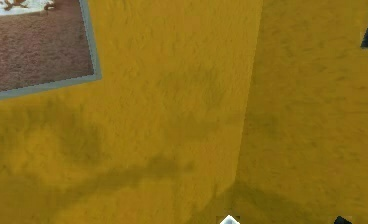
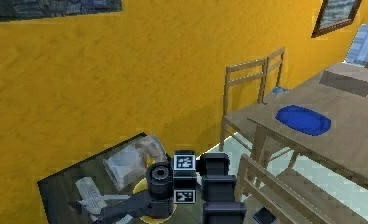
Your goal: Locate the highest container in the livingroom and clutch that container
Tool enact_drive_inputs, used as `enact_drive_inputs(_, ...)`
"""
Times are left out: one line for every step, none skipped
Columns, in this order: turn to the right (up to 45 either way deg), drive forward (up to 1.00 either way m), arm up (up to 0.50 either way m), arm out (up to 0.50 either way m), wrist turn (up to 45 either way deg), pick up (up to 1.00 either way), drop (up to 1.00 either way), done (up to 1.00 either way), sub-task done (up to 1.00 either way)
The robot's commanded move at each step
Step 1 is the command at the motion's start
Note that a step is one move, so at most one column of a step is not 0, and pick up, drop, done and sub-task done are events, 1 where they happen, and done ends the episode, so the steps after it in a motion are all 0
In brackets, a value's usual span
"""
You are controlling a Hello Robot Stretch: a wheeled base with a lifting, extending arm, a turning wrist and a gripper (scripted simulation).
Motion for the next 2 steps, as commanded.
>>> enact_drive_inputs(0.0, 0.0, 0.0, 0.0, 45.0, 0.0, 0.0, 0.0, 0.0)
enact_drive_inputs(0.0, 0.0, 0.0, 0.0, 27.0, 0.0, 0.0, 0.0, 0.0)
